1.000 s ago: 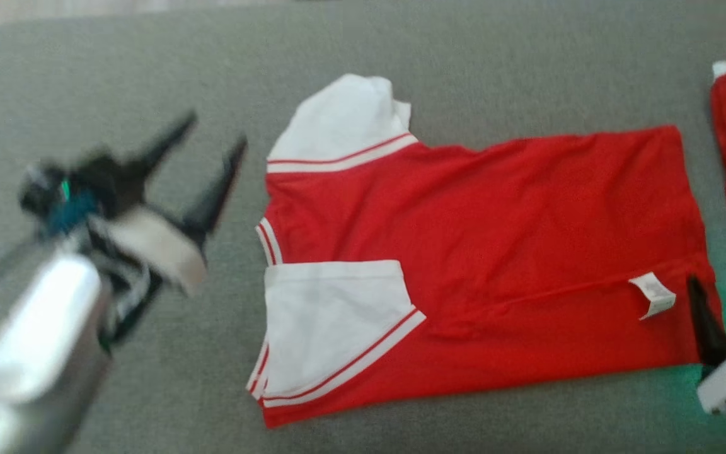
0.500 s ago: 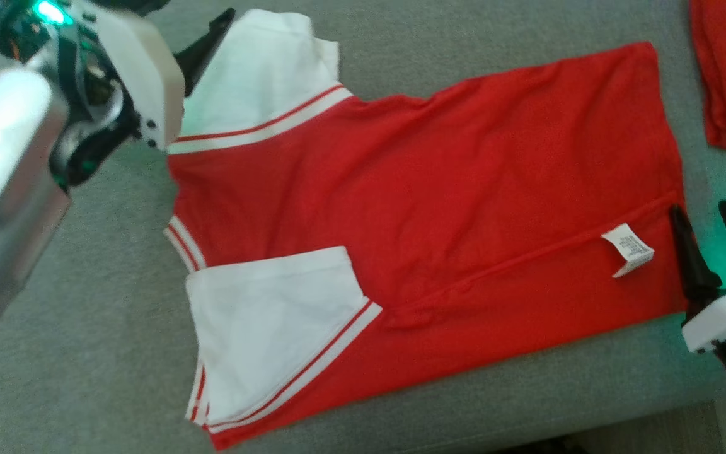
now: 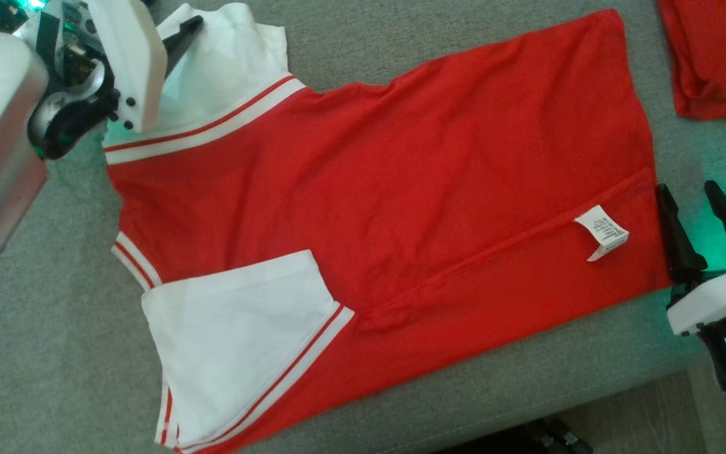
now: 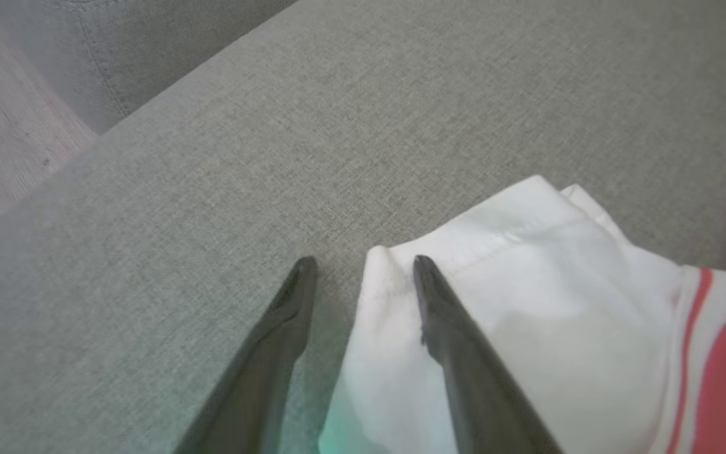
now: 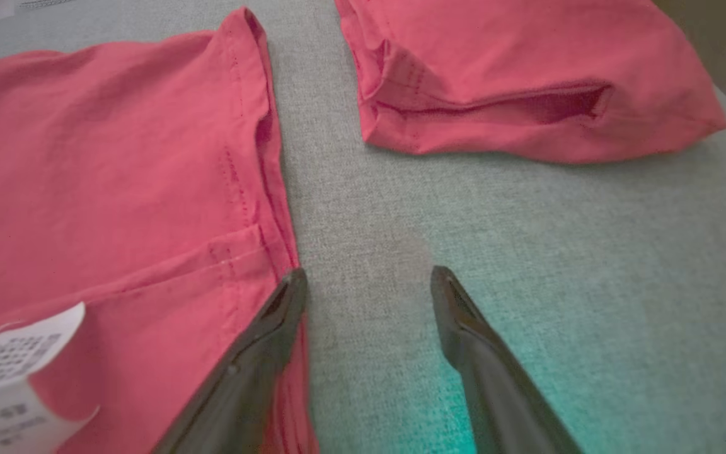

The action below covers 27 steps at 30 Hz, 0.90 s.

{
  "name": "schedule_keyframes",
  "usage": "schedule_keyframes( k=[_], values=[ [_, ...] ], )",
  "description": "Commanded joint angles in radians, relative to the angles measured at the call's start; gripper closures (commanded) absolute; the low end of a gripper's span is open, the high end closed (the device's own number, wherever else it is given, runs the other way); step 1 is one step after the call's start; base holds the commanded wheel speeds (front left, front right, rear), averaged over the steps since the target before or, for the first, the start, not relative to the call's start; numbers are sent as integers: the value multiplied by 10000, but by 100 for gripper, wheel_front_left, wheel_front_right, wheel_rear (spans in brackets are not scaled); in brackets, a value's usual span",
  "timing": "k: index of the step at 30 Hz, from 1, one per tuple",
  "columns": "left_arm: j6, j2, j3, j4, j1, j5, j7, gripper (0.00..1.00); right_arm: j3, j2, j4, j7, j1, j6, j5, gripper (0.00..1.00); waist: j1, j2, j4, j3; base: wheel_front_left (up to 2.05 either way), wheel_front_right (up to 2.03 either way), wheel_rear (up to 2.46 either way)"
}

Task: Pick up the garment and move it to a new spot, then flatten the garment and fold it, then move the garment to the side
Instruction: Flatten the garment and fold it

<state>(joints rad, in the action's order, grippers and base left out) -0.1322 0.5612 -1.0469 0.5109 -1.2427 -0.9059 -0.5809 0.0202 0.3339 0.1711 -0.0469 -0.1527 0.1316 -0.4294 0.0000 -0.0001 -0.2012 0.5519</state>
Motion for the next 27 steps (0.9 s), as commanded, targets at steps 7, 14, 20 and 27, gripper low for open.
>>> schedule_keyframes(
  k=[7, 14, 20, 27],
  values=[
    [16, 758, -500, -568, -607, -650, 219, 100, 35, 312, -381, 31, -178, -9, 105, 0, 0, 1, 66, -114, 0, 0, 0],
    [16, 794, -1165, -642, -934, -644, 1352, 100, 783, 784, -711, -1600, -1647, -9, -507, 0, 0, 1, 321, -314, 0, 0, 0],
    [16, 708, -1621, -649, -1190, -780, 1856, 100, 1391, 1113, 40, -3425, -3461, -9, -826, 0, 0, 1, 579, -368, 0, 0, 0],
    [16, 578, -2072, -797, -1509, -857, 2453, 100, 1797, 1064, 1705, -4409, -5232, -9, -632, 0, 0, 1, 965, -353, 0, 0, 0]
  ],
)
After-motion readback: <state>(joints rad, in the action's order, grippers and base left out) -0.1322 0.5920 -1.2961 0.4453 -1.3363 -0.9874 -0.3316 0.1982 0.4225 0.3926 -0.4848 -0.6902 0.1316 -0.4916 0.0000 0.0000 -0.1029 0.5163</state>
